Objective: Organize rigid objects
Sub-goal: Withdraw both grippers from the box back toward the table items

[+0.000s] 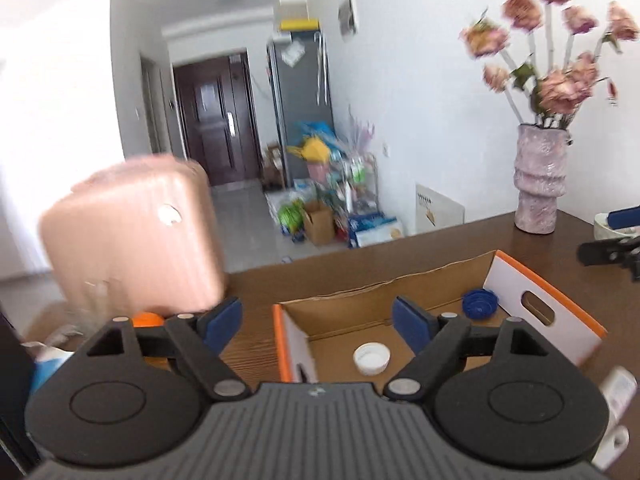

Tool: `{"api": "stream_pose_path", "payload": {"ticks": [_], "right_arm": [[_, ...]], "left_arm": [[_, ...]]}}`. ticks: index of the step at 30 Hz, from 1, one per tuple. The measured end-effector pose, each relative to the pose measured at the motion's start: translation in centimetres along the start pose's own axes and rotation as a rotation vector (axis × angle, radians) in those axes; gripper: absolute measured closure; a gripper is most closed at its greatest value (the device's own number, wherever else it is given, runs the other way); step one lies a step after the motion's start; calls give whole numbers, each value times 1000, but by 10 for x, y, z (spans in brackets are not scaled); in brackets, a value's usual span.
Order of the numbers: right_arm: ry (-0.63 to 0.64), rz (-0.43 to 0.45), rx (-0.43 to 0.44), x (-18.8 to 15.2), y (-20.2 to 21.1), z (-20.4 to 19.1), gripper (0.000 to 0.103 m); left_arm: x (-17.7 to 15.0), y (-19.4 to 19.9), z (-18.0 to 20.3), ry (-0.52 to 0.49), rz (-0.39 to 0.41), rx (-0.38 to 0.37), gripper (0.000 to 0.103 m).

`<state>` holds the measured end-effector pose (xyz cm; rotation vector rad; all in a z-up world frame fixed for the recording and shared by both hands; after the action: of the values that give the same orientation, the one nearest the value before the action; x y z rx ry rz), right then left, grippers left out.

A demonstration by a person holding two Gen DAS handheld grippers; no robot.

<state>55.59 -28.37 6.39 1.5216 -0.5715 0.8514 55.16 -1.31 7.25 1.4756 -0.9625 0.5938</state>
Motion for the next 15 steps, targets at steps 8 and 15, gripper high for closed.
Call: {"api": "stream_pose_path", "payload": {"ticks": [8, 15], "right_arm": [[34, 109, -7, -72, 108, -18, 8], [37, 226, -46, -152, 179, -42, 0]], "left_arm": [[-68, 123, 9, 41, 125, 10, 9], [-156, 190, 17, 147, 159, 5, 2]]}}
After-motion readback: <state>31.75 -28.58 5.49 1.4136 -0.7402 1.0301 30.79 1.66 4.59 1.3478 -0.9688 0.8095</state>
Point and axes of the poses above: each gripper's, at about its wrist camera, not at the fingertips, and y roughly against the way its jaws point, z to its right, x to its top, the point moved 7 cm from there along -y, roughly the way its jaws point, and after that the axes turned 11 degrees about -z, right-handed, at the moved point
